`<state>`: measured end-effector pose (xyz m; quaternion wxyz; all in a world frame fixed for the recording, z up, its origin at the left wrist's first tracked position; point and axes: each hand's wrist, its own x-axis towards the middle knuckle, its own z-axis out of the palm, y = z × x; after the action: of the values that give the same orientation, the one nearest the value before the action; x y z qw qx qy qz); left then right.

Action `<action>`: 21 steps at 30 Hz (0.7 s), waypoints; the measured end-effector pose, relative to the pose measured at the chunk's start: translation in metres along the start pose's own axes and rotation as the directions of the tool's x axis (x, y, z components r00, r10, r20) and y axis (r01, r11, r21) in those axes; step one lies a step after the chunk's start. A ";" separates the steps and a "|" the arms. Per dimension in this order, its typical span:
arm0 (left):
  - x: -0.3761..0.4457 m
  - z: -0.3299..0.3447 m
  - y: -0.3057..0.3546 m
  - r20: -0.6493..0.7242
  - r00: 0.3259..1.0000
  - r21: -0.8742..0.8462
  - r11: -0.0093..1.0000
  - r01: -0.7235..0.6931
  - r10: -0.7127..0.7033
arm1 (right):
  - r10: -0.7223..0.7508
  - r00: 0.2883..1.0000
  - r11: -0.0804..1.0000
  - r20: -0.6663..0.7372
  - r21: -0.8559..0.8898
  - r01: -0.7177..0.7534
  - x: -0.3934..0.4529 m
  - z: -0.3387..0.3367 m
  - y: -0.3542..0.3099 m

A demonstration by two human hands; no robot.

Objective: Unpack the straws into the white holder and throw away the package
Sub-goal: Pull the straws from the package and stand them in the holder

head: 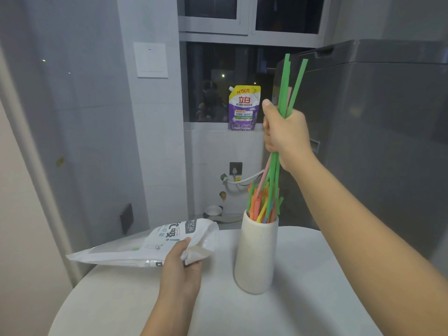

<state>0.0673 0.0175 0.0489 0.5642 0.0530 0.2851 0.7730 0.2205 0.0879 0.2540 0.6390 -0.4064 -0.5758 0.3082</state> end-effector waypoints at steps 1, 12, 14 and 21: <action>0.000 0.000 0.000 0.003 1.000 -0.006 1.000 -0.002 0.002 | -0.006 1.000 1.000 0.006 -0.013 0.006 0.001 0.000 -0.001; 0.000 0.001 0.000 -0.014 1.000 -0.019 1.000 -0.013 0.012 | -0.018 0.992 0.998 0.123 -0.054 0.024 0.005 0.011 0.004; 0.000 0.001 -0.001 -0.022 1.000 -0.013 1.000 -0.007 0.007 | -0.017 0.991 0.997 0.132 -0.071 0.027 0.003 0.015 0.010; 0.000 0.000 0.001 -0.003 1.000 -0.025 0.999 -0.021 0.021 | -0.072 0.977 0.997 0.201 0.033 0.067 -0.004 0.019 0.024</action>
<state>0.0667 0.0171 0.0497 0.5564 0.0478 0.2755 0.7825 0.2028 0.0989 0.2311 0.5927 -0.3442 -0.6477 0.3328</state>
